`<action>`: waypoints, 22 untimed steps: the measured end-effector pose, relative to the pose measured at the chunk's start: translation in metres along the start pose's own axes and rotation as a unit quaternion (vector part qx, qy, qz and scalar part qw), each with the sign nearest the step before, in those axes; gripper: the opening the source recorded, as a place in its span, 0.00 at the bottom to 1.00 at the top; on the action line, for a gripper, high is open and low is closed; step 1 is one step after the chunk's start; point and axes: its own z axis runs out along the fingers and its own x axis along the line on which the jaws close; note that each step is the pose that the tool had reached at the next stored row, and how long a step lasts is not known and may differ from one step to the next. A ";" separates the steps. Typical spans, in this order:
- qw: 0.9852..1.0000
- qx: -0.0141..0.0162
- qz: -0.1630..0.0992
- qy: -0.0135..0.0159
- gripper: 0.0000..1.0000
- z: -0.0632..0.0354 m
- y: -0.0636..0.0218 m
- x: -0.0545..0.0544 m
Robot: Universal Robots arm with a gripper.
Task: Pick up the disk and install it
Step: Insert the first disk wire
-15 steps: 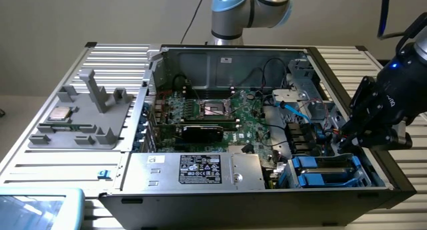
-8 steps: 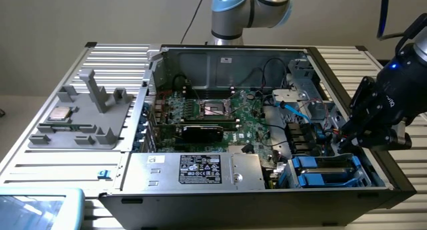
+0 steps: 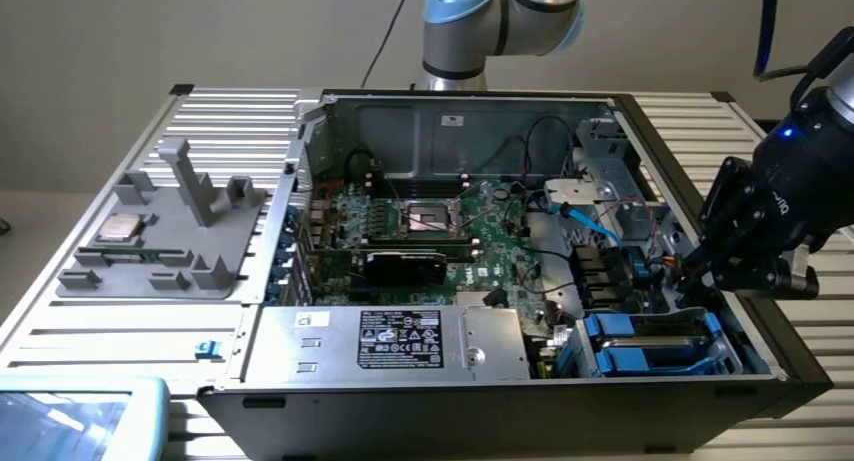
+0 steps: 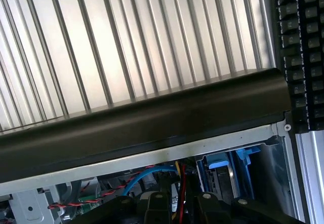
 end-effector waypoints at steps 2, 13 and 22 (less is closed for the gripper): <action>1.000 0.000 0.000 0.000 0.25 0.0000 0.0000 0.000; 1.000 0.000 0.000 0.000 0.15 0.0000 0.0000 0.000; 1.000 -0.001 0.000 -0.003 0.15 -0.0001 -0.0013 0.000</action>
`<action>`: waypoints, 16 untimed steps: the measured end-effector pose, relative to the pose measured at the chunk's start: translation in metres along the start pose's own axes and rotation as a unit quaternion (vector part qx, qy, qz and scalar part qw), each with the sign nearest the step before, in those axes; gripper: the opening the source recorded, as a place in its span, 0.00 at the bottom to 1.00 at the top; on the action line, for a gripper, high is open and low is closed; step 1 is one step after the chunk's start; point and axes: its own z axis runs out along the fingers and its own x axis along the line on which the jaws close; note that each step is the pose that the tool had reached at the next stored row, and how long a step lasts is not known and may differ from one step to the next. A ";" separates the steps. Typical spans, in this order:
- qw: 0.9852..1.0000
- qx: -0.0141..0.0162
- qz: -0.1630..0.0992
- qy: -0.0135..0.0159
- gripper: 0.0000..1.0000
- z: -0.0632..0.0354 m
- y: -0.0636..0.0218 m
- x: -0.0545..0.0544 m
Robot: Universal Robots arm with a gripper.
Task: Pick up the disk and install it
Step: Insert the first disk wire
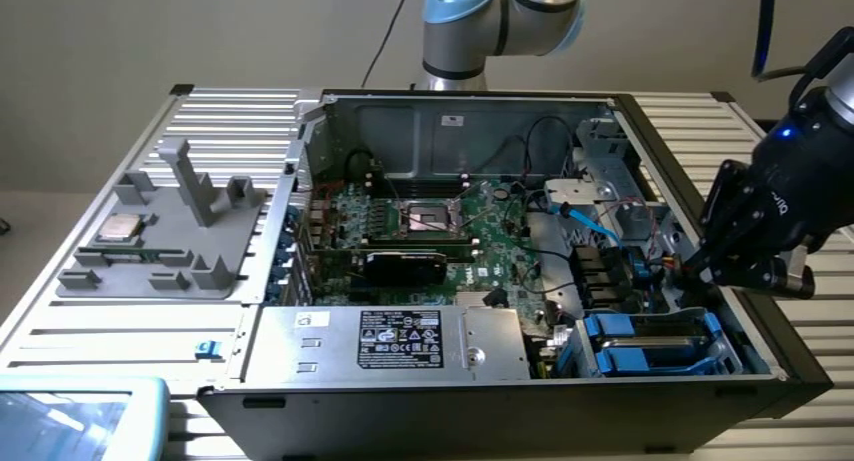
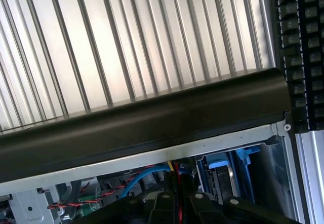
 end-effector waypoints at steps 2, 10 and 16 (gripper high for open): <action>1.000 -0.002 0.001 -0.006 0.15 -0.0008 -0.0020 0.000; 0.999 -0.013 0.005 -0.043 0.15 -0.0008 -0.0129 -0.003; 0.998 -0.018 0.007 -0.057 0.15 -0.0126 -0.0190 0.005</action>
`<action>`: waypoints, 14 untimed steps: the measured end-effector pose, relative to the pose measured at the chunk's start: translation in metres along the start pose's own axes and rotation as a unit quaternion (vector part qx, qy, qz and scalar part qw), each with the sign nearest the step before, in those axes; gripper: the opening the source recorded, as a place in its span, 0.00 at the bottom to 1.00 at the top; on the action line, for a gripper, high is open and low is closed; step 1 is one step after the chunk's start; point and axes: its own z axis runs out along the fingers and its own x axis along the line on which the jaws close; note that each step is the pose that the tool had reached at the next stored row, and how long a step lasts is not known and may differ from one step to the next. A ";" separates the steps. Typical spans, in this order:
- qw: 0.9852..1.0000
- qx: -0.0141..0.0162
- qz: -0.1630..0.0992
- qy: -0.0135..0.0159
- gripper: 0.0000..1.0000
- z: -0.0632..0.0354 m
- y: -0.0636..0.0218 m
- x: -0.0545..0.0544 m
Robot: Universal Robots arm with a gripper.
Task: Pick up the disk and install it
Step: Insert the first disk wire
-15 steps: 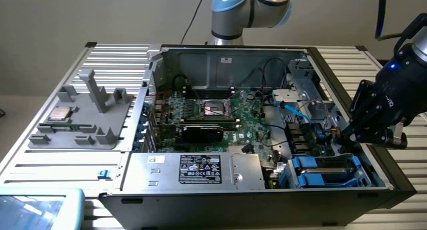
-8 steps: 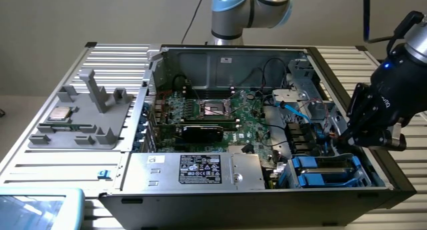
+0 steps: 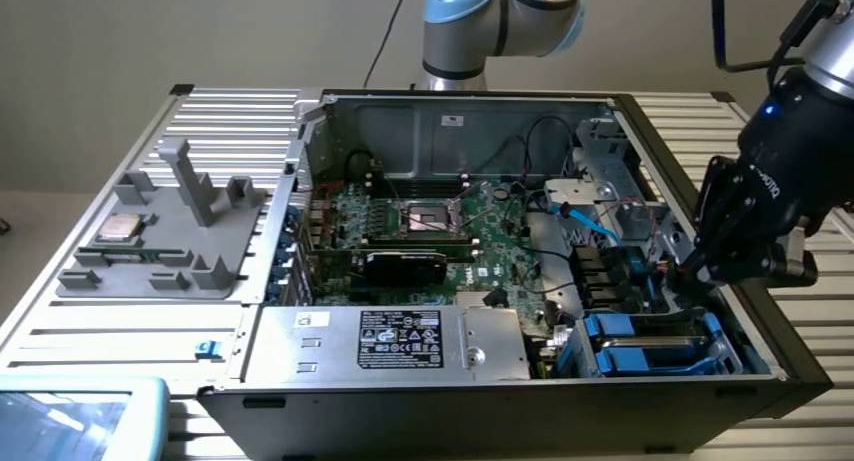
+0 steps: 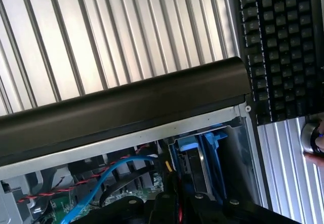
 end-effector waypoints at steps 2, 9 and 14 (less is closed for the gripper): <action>1.000 -0.003 0.001 -0.008 0.15 -0.0019 -0.0014 0.004; 0.997 -0.019 0.008 -0.068 0.15 -0.0020 -0.0024 0.007; 0.994 -0.030 0.012 -0.106 0.15 -0.0020 -0.0029 0.007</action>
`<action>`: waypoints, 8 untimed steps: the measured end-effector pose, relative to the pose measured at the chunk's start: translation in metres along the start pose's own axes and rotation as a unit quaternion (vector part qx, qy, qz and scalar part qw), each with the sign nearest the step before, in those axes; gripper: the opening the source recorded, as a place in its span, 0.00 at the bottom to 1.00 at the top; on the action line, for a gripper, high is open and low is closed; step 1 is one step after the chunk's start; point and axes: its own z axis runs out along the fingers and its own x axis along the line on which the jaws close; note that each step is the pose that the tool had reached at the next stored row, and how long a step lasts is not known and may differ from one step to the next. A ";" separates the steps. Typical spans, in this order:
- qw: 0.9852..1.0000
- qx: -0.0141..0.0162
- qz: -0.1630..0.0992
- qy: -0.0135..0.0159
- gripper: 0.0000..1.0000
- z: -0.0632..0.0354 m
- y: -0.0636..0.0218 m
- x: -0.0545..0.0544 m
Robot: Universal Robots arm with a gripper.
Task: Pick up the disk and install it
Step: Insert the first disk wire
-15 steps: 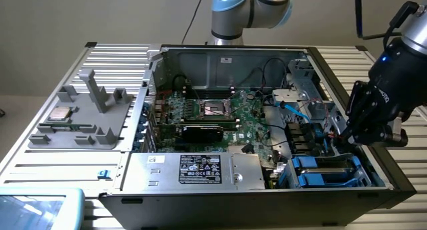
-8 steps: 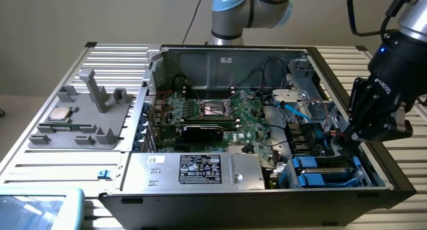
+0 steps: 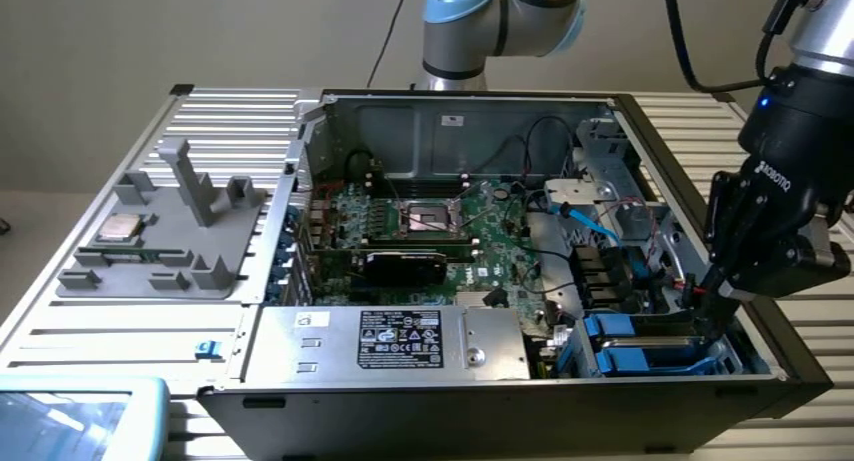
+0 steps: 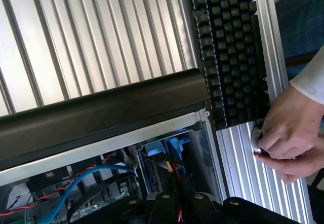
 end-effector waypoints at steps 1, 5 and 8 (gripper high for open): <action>1.000 0.000 0.000 0.000 0.15 0.0000 0.0000 0.000; 1.000 -0.003 0.003 -0.013 0.15 0.0002 0.0000 0.000; 0.999 -0.009 0.008 -0.036 0.15 0.0004 0.0000 0.000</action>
